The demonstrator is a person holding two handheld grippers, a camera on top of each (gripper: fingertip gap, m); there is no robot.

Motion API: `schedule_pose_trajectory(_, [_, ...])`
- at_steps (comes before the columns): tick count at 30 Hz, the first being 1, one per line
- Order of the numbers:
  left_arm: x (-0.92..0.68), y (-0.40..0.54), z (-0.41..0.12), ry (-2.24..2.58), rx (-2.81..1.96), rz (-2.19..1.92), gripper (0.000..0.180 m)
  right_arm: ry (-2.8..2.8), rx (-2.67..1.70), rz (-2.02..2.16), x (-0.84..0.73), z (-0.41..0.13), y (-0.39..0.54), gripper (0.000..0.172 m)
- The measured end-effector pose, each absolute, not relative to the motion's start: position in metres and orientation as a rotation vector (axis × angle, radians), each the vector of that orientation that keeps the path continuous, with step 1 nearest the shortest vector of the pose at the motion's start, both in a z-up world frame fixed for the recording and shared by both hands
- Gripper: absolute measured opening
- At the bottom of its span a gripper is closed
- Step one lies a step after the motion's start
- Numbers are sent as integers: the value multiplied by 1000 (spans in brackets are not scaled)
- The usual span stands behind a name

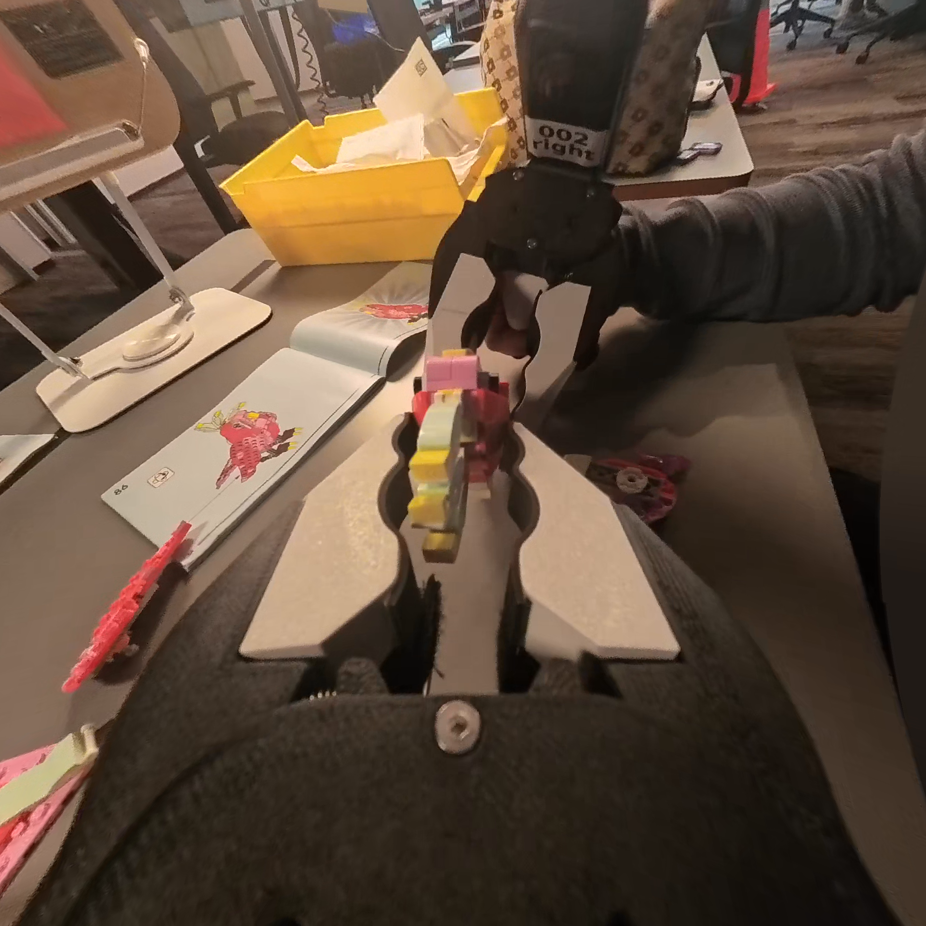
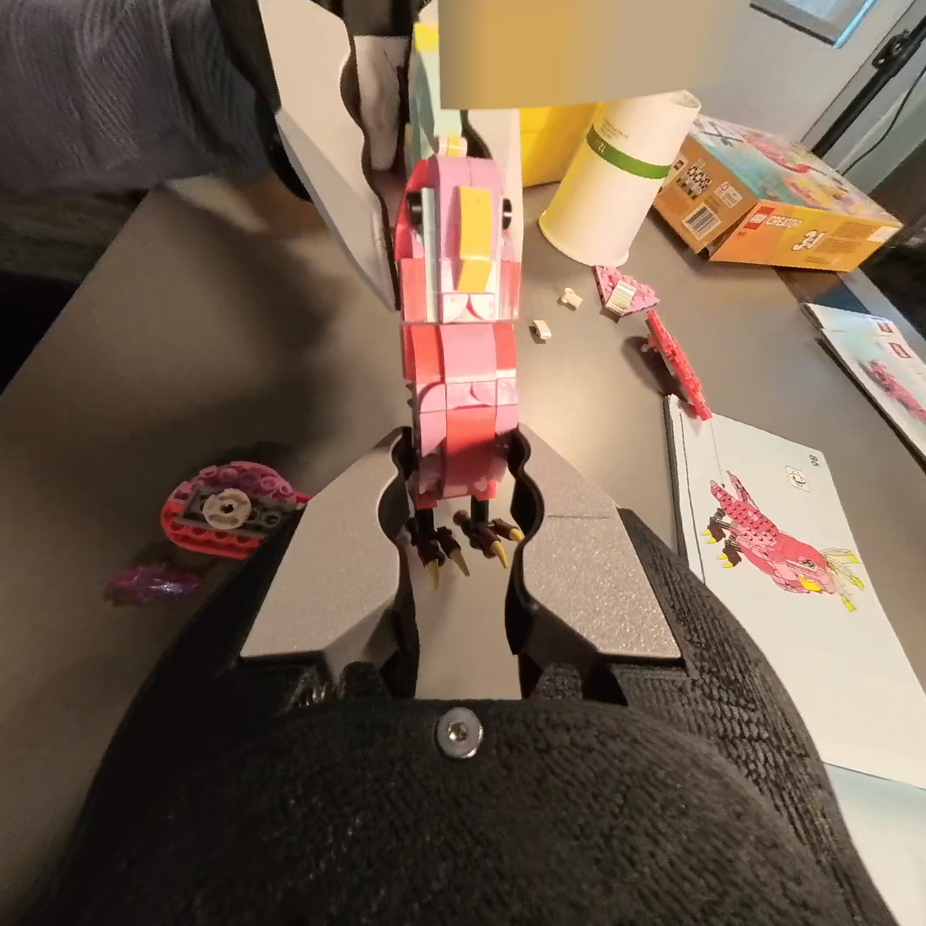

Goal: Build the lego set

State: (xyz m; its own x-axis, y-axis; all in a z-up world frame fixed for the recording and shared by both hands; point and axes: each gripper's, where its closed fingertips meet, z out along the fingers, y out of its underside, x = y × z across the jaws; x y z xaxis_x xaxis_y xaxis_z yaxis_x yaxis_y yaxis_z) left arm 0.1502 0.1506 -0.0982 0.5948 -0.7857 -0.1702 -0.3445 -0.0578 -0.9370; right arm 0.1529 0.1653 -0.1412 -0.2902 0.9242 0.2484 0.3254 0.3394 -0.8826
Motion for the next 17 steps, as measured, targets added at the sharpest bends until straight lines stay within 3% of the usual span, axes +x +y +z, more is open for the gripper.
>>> schedule_pose_trajectory(9, [154,159,-84,855,-1603,-590,33,-1693,-1185,1094,149,-131,167,34])
schedule_pose_trajectory(14, [156,169,-60,740,-1543,-637,36,-1540,-1266,1429,146,-113,162,36])
schedule_pose_trajectory(17, [155,171,-41,666,-1476,-655,72,-1446,-1336,1593,150,-105,169,36])
